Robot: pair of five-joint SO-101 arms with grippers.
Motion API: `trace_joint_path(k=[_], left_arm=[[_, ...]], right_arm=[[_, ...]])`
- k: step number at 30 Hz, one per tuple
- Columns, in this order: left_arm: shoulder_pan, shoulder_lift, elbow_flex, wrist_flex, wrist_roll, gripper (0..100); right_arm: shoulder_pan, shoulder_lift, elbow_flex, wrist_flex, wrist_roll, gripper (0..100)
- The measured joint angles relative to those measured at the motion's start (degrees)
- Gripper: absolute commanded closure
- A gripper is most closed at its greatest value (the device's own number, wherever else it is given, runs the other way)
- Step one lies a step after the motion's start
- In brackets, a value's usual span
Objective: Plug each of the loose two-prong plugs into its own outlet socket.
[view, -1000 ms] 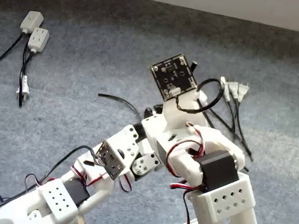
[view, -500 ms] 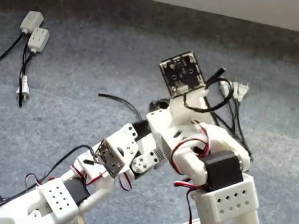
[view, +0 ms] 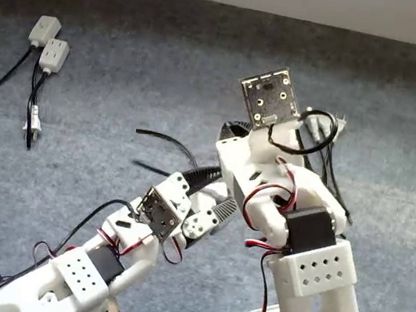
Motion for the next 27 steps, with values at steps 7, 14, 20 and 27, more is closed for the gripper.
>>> trace_joint_path(k=[7,14,20,27], left_arm=[[-9.32,-9.93,0.35,8.79,0.00,84],[-24.09,-23.82,0.97,31.47,0.00,84],[-28.04,-33.58,1.05,50.73,0.00,84],[-29.71,-39.12,1.05,60.57,0.00,83]], right_arm=[[4.92,0.00,0.18,0.00,0.00,88.9],[6.33,7.12,3.34,-0.09,0.00,88.6],[6.51,27.08,-8.44,8.09,5.54,88.6],[5.10,44.66,-24.44,18.99,15.82,88.6]])
